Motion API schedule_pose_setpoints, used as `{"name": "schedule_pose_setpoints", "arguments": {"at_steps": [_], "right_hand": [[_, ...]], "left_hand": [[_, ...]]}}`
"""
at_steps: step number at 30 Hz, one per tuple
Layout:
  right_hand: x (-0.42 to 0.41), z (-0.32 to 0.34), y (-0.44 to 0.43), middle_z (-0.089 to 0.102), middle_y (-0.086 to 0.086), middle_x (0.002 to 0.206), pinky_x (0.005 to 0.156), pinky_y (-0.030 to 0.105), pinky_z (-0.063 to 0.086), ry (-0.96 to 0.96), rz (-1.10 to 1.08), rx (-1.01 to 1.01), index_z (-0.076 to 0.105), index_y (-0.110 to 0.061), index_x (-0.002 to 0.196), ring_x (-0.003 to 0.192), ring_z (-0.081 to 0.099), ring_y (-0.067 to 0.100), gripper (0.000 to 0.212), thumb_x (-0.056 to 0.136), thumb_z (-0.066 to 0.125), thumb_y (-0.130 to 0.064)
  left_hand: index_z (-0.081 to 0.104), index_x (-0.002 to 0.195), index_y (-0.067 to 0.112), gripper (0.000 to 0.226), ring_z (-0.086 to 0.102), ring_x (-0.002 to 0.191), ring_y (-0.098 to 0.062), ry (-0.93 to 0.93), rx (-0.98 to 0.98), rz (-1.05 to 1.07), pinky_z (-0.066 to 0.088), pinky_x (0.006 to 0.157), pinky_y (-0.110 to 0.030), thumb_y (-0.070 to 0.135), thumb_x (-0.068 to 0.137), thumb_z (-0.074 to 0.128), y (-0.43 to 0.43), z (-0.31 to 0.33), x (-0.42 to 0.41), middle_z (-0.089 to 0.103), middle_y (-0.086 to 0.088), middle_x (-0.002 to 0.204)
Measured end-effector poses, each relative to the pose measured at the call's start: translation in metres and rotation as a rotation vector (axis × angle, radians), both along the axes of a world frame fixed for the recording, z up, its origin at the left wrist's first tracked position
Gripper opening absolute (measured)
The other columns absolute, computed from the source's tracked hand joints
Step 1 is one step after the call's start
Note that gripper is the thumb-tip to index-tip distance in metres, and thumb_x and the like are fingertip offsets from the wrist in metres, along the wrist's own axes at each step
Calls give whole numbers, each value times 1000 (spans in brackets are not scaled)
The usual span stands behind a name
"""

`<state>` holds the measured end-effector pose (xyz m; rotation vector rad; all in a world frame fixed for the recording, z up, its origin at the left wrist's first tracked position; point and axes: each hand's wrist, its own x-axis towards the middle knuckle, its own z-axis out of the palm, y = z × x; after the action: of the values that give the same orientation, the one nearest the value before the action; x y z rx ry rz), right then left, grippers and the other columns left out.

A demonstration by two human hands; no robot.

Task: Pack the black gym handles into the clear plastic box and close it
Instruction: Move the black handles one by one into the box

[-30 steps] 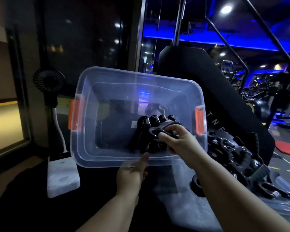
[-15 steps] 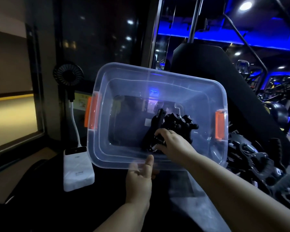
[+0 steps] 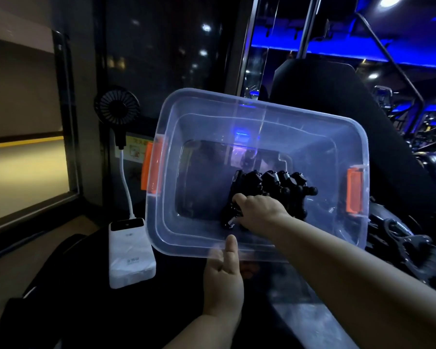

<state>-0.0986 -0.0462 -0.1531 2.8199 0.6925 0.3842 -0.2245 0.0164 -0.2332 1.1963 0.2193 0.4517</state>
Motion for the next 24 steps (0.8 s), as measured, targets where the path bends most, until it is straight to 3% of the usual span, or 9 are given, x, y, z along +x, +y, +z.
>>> {"name": "schedule_pose_setpoints", "arguments": {"at_steps": [5,9,13,16,18,21,24], "right_hand": [[3,-2,5,68,5,103,63,32,40,-148,8,-167,43,-18,124,97,65,28,50,90,52,-52],[3,5,8,59,6,107,60,32,44,-246,29,-129,40,-19,124,91,65,27,65,78,64,-58],[11,7,8,50,3,120,87,40,42,-377,277,-250,53,-29,124,111,49,26,54,75,66,-49],[21,1,8,38,-3,147,114,51,12,-230,383,-301,54,-38,129,141,25,21,41,89,52,-40],[27,-4,8,33,-9,152,116,52,-6,-144,355,-328,50,-41,133,146,13,15,39,95,45,-44],[30,-7,10,38,-13,148,114,54,-11,-124,341,-355,50,-44,132,146,17,14,37,96,41,-47],[29,-3,10,48,-13,137,110,58,-15,-145,310,-454,56,-41,126,142,24,17,32,96,43,-41]], "left_hand": [[60,94,16,60,67,89,-30,-6,-25,-30,53,86,-47,72,76,45,1,4,-3,70,-9,86],[59,92,22,39,67,90,-26,1,-34,-32,52,90,-47,56,80,46,2,7,-5,70,-7,91],[59,92,25,39,67,91,-24,6,-54,-38,51,90,-47,58,78,45,2,10,-7,70,-7,91],[60,103,20,66,66,98,-25,-8,-78,-35,49,95,-48,76,69,51,1,11,-7,71,-10,101],[59,111,17,82,65,102,-26,-4,-97,-44,48,97,-49,83,63,48,1,10,-5,69,-12,106],[61,100,20,65,67,95,-24,3,-71,-32,50,93,-48,76,73,44,3,10,-4,71,-10,96],[60,104,14,79,66,97,-29,-4,-44,-43,49,93,-50,81,64,52,3,8,-4,70,-15,98]]}}
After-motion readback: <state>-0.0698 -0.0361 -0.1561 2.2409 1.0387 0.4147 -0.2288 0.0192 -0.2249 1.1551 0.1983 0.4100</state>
